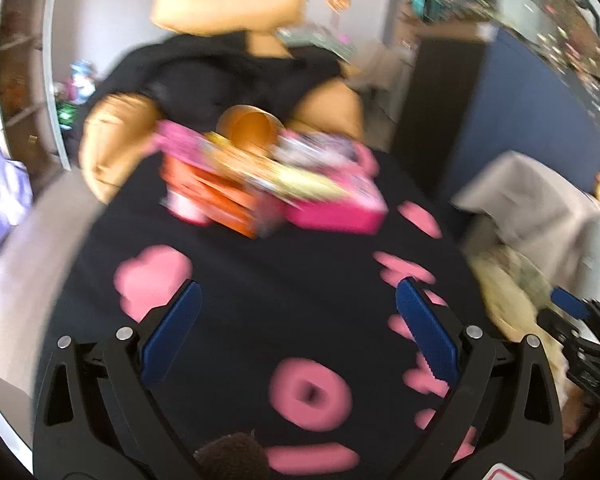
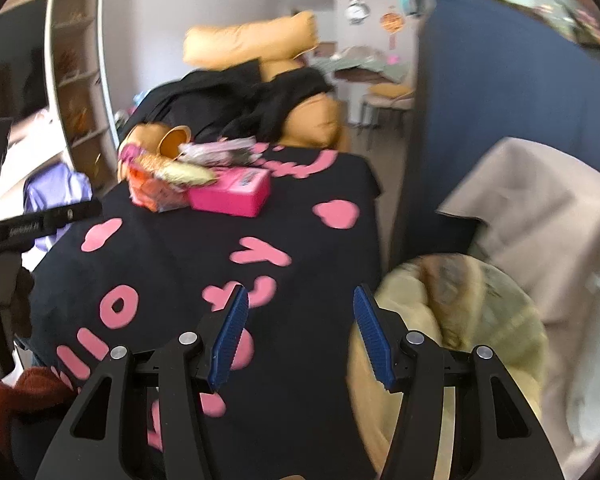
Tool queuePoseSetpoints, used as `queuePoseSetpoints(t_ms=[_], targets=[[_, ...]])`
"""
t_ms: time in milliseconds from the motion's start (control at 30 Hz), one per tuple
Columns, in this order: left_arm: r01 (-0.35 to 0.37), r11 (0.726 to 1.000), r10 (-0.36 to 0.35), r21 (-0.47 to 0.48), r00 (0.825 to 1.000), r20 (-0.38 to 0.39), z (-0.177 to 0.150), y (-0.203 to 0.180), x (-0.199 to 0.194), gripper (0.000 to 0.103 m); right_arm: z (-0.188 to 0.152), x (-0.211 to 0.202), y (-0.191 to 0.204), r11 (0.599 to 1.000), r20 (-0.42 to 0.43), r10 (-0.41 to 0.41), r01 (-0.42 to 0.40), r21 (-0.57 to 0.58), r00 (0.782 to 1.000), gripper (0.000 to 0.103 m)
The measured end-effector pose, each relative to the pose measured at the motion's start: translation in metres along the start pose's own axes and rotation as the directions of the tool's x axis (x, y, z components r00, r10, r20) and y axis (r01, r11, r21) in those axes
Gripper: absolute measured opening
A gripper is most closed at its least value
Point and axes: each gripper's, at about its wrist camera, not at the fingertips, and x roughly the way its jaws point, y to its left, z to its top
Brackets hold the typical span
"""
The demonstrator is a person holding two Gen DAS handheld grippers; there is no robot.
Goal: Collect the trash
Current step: 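Reach both tools into the snack pile and close the right gripper on a pink wrapper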
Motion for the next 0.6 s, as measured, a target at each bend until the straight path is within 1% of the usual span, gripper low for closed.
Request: queuePoseSetpoints(t_ms=[67,133,167,200,233,333,400,433,467,500,533,600], targets=[[-0.019,1.000,0.019,-0.020,1.000,0.013,0.009,0.021,0.008,0.094,0.018,0.023,0.009,1.000,-0.027,0.022,-0.022,-0.010,0.999,0.052],[-0.065,0.998,0.065,0.012,0.998,0.022,0.019,0.032,0.017,0.094,0.036,0.042,0.012,0.999,-0.053,0.039,-0.040,-0.012,0.998,0.052],[-0.105,0.994,0.104,0.041,0.994,0.032,0.026,0.036,0.023,0.094,0.048,0.054,0.012,0.999,-0.067,0.040,-0.040,-0.012,0.997,0.052],[-0.122,0.991,0.120,0.057,0.992,0.039,0.032,0.040,0.026,0.094,0.056,0.061,0.012,0.999,-0.075,0.035,-0.036,-0.012,0.997,0.052],[-0.124,0.990,0.121,0.063,0.992,0.046,0.037,0.047,0.029,0.094,0.069,0.075,0.011,1.000,-0.085,0.024,-0.025,-0.012,0.996,0.052],[-0.074,0.996,0.070,0.059,0.995,0.069,0.059,0.069,0.039,0.094,0.096,0.107,0.009,1.000,-0.100,-0.004,0.001,-0.026,0.995,0.052],[-0.011,0.998,0.005,0.059,0.994,0.110,0.080,0.084,0.044,0.094,0.109,0.125,0.008,0.999,-0.107,-0.037,0.033,-0.031,0.994,0.052],[0.013,0.998,-0.021,0.067,0.994,0.111,0.086,0.088,0.048,0.094,0.117,0.137,0.009,0.997,-0.104,-0.067,0.064,-0.037,0.992,0.052],[0.055,0.995,-0.064,0.085,0.993,0.101,0.099,0.090,0.053,0.094,0.121,0.143,0.009,0.997,-0.098,-0.075,0.071,-0.043,0.992,0.052],[0.085,0.991,-0.095,0.106,0.991,0.090,0.108,0.091,0.058,0.093,0.126,0.148,0.010,0.996,-0.088,-0.079,0.074,-0.055,0.993,0.052],[0.103,0.986,-0.114,0.133,0.990,0.077,0.117,0.090,0.063,0.090,0.132,0.154,0.011,0.995,-0.073,-0.081,0.076,-0.072,0.994,0.052],[0.097,0.976,-0.109,0.193,0.993,0.053,0.135,0.089,0.076,0.087,0.140,0.161,0.013,0.993,-0.048,-0.083,0.079,-0.089,0.995,0.052]])
